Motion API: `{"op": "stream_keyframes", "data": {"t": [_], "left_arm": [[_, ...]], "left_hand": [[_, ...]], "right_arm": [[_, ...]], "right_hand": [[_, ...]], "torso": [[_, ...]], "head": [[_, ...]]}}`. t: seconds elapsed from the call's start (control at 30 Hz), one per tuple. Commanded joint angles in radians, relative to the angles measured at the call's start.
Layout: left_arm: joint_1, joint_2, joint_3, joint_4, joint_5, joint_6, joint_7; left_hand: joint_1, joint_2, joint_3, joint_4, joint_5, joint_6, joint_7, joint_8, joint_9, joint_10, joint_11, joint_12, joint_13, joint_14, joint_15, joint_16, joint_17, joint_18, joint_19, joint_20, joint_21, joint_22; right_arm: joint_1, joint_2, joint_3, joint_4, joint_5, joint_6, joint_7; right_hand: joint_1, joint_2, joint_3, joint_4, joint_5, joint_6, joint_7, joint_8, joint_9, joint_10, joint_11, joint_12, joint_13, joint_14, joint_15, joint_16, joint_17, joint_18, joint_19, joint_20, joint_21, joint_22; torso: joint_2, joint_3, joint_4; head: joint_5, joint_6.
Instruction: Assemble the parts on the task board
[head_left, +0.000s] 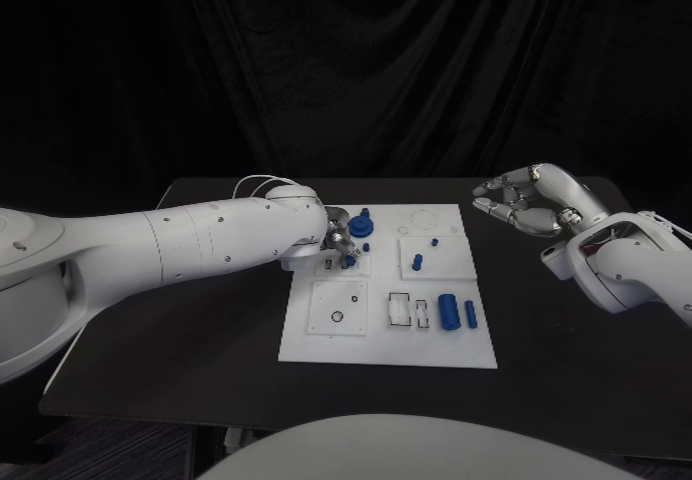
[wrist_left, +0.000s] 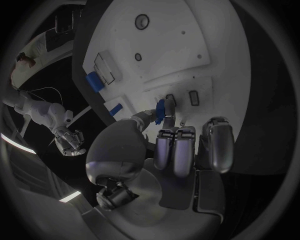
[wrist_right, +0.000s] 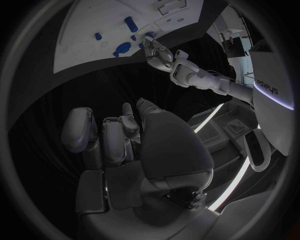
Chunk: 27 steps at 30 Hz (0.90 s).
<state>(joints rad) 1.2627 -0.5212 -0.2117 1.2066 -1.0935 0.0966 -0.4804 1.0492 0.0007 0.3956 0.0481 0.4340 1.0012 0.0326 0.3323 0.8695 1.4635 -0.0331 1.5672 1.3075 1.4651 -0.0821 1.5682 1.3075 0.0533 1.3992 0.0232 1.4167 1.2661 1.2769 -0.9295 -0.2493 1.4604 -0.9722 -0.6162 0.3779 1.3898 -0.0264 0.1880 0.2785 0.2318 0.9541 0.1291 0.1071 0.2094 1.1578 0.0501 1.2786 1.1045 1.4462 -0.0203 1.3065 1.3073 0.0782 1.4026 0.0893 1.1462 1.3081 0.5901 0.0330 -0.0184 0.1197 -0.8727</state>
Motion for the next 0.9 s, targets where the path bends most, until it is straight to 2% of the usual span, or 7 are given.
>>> {"op": "stream_keyframes", "data": {"t": [0.03, 0.4, 0.9], "left_arm": [[-0.002, -0.010, 0.001, 0.015, 0.000, -0.020, 0.010], [-0.002, -0.048, 0.001, 0.057, 0.000, -0.055, 0.005], [-0.010, -0.069, 0.001, 0.069, 0.000, -0.092, 0.005]], "left_hand": [[-0.021, -0.001, 0.102, -0.089, 0.007, 0.006, 0.001, -0.009, 0.010, 0.107, -0.005, 0.004, 0.263, 0.106, -0.006, 0.003, 0.263, 0.016, -0.002, 0.001, -0.005, 0.002], [-0.041, -0.003, 0.125, -0.103, 0.004, 0.011, 0.001, -0.012, 0.021, 0.107, -0.005, 0.004, 0.263, 0.106, -0.007, 0.003, 0.263, 0.016, 0.000, 0.001, -0.005, 0.005], [-0.059, 0.001, 0.134, -0.103, -0.011, 0.013, 0.001, -0.016, 0.028, 0.107, -0.005, 0.004, 0.263, 0.106, -0.006, 0.003, 0.263, 0.016, -0.001, 0.001, -0.006, 0.005]], "right_arm": [[-0.004, -0.002, 0.001, -0.001, -0.005, 0.004, -0.020], [-0.006, -0.004, 0.001, -0.001, -0.005, 0.006, -0.024], [-0.008, -0.003, 0.001, -0.001, -0.008, 0.009, -0.029]], "right_hand": [[0.010, -0.001, 0.005, 0.002, 0.006, 0.001, 0.001, -0.004, -0.001, -0.002, 0.001, -0.004, -0.001, 0.005, 0.003, -0.005, 0.019, 0.011, 0.004, 0.000, -0.003, 0.143], [0.010, -0.001, 0.006, 0.002, 0.007, 0.001, 0.001, -0.004, -0.001, -0.003, 0.001, -0.005, -0.002, 0.004, 0.003, -0.007, 0.017, 0.012, 0.003, 0.000, -0.005, 0.143], [0.010, -0.001, 0.006, 0.002, 0.007, 0.001, 0.002, -0.005, -0.002, -0.005, 0.001, -0.006, -0.004, 0.004, 0.003, -0.008, 0.016, 0.012, 0.003, 0.000, -0.007, 0.142]], "torso": [[0.000, -0.0005, -0.0001], [0.000, -0.0008, 0.0005], [0.001, -0.0007, 0.0009]], "head": [[0.000, 0.000], [0.004, 0.000], [0.005, 0.000]]}}
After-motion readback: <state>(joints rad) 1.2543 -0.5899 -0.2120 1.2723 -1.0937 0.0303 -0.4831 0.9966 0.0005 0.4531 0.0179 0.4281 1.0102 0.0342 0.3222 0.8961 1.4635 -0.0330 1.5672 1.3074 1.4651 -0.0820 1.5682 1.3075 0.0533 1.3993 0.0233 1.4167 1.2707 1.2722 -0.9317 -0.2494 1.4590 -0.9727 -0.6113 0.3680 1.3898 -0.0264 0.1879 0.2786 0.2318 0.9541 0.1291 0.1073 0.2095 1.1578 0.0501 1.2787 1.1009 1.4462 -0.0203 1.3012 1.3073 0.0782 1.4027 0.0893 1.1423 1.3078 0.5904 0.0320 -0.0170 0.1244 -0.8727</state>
